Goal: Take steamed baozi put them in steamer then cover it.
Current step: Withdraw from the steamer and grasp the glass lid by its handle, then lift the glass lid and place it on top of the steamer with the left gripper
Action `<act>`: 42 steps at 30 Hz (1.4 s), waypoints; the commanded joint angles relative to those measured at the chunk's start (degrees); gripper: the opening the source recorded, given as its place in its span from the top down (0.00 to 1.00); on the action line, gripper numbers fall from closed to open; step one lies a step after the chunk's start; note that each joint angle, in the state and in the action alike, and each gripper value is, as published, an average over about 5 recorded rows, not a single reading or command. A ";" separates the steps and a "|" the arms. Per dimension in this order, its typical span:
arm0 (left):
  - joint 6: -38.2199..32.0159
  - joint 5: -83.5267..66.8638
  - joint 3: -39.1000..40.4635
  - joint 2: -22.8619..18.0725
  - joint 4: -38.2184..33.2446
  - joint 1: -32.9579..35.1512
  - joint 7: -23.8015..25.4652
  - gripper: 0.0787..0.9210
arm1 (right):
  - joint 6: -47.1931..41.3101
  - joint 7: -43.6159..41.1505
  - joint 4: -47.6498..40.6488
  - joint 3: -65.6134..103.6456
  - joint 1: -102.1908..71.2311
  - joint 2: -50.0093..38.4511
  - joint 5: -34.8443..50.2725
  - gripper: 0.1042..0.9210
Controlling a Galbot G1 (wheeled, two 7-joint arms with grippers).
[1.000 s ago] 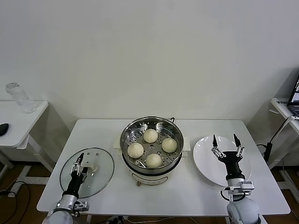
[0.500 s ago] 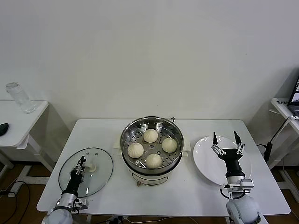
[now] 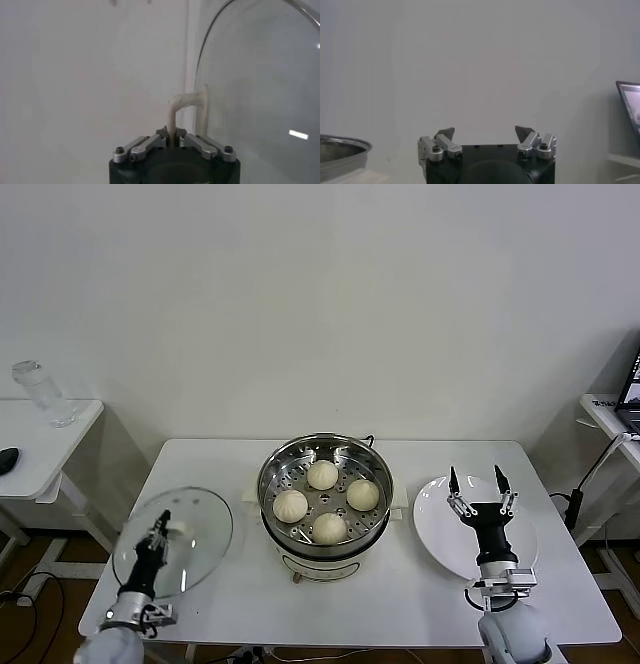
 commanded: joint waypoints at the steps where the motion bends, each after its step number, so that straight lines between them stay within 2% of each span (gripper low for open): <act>1: 12.34 -8.44 -3.96 5.76 -25.79 0.65 7.99 0.87 | -1.03 0.36 -0.78 -0.01 0.20 0.34 -0.99 0.12; 7: 23.55 -9.84 4.86 8.85 -39.08 -1.25 15.51 0.87 | -4.99 0.54 -0.88 0.08 -0.60 0.29 -0.88 0.12; 11: 30.35 -8.64 16.07 7.47 -44.16 -4.92 19.25 0.87 | -6.47 0.56 -1.59 0.21 -0.87 0.81 -0.82 0.12; 14: 34.70 -5.90 24.13 5.13 -45.17 -7.93 22.97 0.87 | -7.01 0.93 -2.14 0.36 -0.78 1.32 -1.04 0.12; 20: 39.93 -2.31 36.46 0.00 -39.25 -13.45 26.68 0.87 | -6.88 1.69 -3.30 0.84 -0.34 2.47 -1.73 0.12; 24: 42.53 -1.50 40.48 -2.43 -33.82 -16.37 27.30 0.87 | -6.33 1.68 -4.40 0.95 -0.19 3.38 -2.28 0.12; 34: 44.81 8.04 44.31 -6.25 -25.24 -20.24 31.49 0.87 | -5.35 1.71 -6.78 0.96 0.45 5.43 -3.17 0.12; 42: 43.74 12.33 45.32 -8.24 -21.78 -20.80 31.82 0.87 | -4.88 1.68 -7.75 1.34 0.54 5.63 -3.30 0.12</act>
